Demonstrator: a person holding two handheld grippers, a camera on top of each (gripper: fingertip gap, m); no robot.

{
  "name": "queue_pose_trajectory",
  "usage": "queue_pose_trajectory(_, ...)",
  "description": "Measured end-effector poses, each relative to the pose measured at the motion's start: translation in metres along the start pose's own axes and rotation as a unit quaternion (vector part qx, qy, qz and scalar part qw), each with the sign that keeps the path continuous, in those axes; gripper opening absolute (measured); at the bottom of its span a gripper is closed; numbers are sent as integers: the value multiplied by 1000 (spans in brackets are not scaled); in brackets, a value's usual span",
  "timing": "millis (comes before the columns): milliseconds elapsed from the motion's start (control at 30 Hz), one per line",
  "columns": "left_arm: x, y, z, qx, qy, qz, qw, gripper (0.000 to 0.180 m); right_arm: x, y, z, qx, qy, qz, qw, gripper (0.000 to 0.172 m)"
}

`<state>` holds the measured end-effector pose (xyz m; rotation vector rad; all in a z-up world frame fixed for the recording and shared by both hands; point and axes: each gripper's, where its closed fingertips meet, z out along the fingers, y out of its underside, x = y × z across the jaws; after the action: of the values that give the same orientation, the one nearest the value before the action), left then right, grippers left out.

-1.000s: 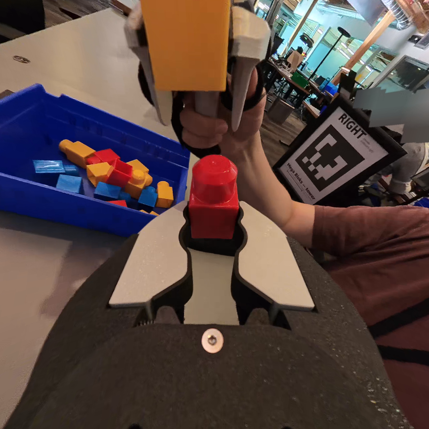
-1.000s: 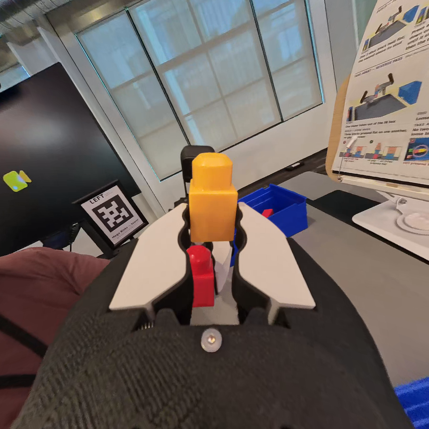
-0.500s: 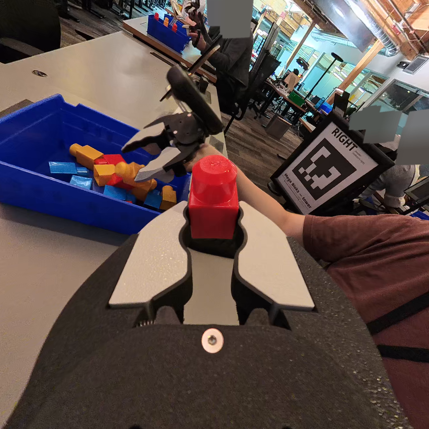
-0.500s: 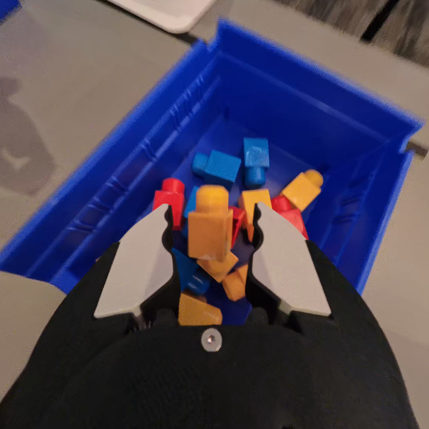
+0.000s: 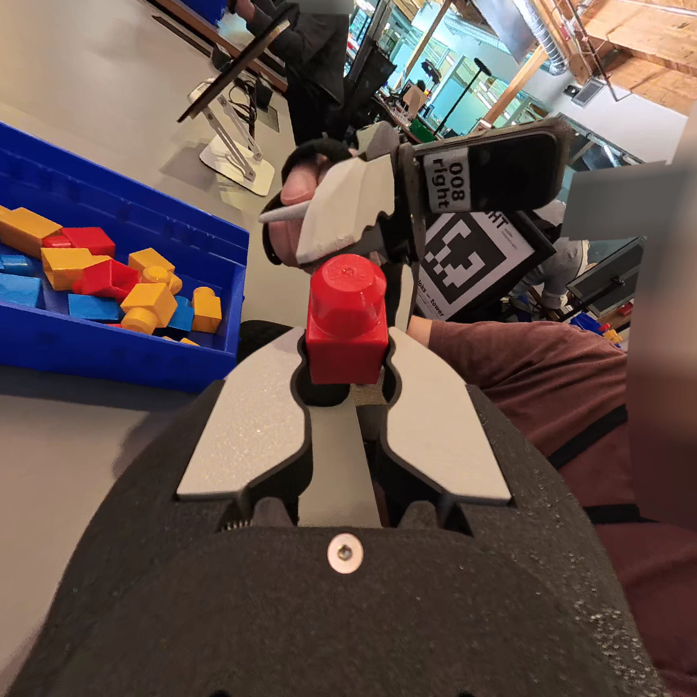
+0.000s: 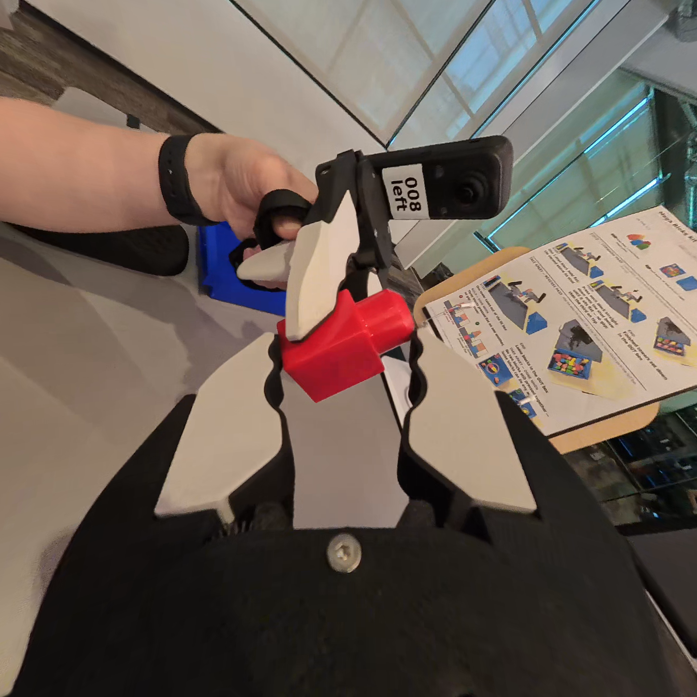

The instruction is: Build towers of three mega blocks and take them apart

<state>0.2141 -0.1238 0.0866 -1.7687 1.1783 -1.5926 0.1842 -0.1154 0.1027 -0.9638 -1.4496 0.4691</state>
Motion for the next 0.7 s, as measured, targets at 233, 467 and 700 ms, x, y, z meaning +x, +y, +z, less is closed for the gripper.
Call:
queue_pose_trajectory(233, -17, -1, -40, 50, -101, 22, 993, 59, 45, 119, -44, -137, 80, 158, 975, 65)
queue_pose_trajectory(467, -35, 58, -174, 79, -356, -1, 931, 60, 43, 282, -103, -412, 161, 329, 835, 66)
queue_pose_trajectory(700, -62, 149, -332, 74, -584, -140, 796, 57, 62, 245, -72, -326, 180, 341, 863, 81)
